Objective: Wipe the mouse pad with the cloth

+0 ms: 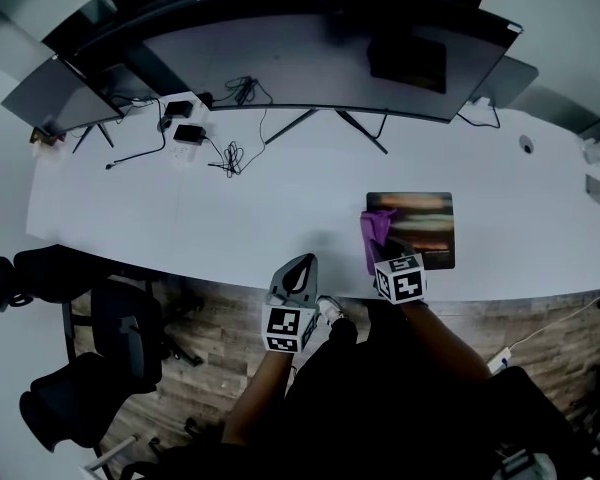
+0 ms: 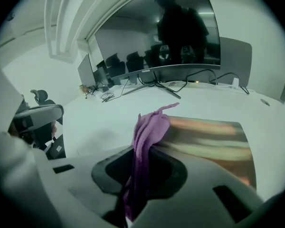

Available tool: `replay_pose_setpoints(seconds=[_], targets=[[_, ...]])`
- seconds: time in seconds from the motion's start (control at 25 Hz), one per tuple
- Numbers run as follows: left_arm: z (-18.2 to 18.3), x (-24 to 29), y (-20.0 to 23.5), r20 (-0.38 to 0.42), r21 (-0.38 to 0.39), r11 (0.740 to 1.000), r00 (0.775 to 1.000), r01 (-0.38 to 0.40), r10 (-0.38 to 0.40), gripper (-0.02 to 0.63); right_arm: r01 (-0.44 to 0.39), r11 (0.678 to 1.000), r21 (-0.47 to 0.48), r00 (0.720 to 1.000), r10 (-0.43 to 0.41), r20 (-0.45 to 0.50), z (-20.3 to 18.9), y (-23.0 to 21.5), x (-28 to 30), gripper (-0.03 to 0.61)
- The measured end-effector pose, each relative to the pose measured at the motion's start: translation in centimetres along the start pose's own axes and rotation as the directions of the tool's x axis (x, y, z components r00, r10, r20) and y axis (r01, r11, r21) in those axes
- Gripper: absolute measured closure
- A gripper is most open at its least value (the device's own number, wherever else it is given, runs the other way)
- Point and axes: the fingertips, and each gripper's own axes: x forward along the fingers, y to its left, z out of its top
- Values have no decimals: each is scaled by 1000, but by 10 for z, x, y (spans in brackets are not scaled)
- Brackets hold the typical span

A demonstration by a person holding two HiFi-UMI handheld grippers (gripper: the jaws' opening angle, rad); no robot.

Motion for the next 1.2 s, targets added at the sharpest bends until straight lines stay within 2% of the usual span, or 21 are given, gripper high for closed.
replay_pose_setpoints(seconds=[0.76, 1.2], targets=[[-7, 16, -27, -30, 15, 998, 998, 61, -61, 592, 78, 992, -96, 996, -82, -34, -16, -45, -23, 509], [-5, 30, -35, -43, 28, 997, 997, 72, -71, 592, 135, 989, -61, 990, -137, -42, -24, -87, -42, 509]])
